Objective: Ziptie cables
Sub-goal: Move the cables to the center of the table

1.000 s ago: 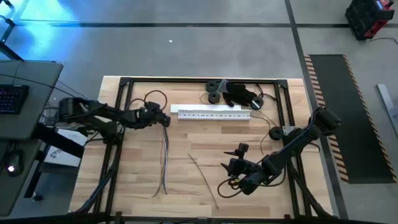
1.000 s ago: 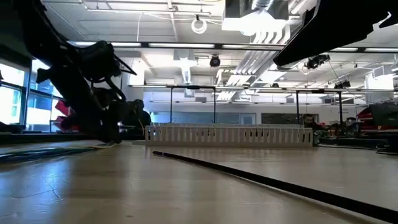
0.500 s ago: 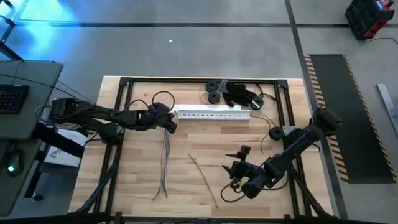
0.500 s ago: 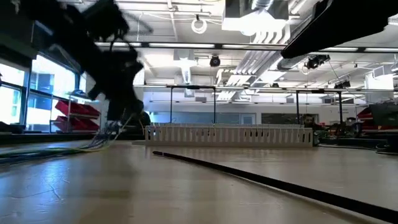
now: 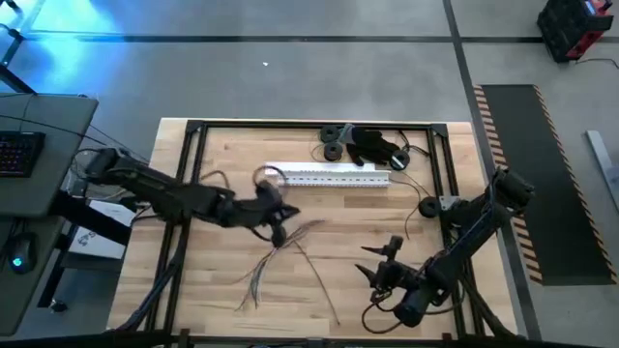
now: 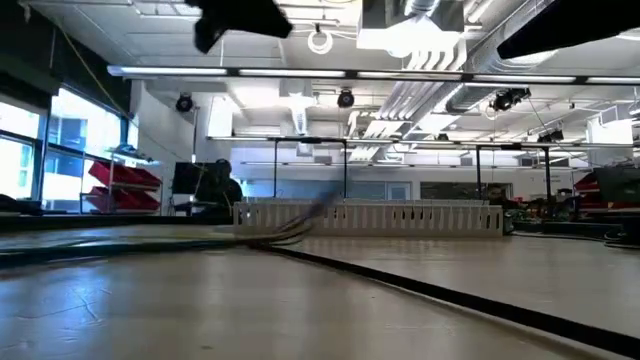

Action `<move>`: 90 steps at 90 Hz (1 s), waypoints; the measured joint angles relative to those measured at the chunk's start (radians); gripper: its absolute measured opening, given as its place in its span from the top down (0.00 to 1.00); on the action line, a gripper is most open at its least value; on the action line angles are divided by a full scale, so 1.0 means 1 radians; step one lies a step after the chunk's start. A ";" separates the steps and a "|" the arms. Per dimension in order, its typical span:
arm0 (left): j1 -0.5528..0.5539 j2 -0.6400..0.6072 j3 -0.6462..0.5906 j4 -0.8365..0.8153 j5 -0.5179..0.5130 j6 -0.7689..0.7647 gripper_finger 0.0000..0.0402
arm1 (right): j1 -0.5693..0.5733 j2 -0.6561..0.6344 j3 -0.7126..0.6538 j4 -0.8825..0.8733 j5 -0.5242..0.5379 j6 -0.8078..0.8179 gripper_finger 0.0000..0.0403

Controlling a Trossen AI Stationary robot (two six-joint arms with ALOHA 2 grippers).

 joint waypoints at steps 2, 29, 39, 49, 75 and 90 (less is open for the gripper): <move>0.007 0.036 0.020 0.008 0.010 0.015 1.00 | 0.000 0.000 0.000 0.000 0.002 0.000 0.44; 0.060 0.348 0.228 0.027 0.089 0.232 0.99 | 0.000 0.000 0.000 -0.015 -0.018 0.057 0.44; 0.087 0.401 0.235 0.021 0.197 0.302 0.93 | 0.000 0.000 0.000 -0.032 -0.039 0.089 0.44; 0.122 0.443 0.236 0.008 0.310 0.331 0.82 | 0.000 0.000 0.000 -0.040 -0.039 0.105 0.44; 0.179 0.568 0.235 -0.024 0.324 0.423 0.58 | 0.000 0.000 0.000 -0.041 -0.034 0.105 0.44; 0.194 0.617 0.237 -0.032 0.317 0.398 0.59 | 0.000 0.000 0.000 -0.037 -0.033 0.106 0.44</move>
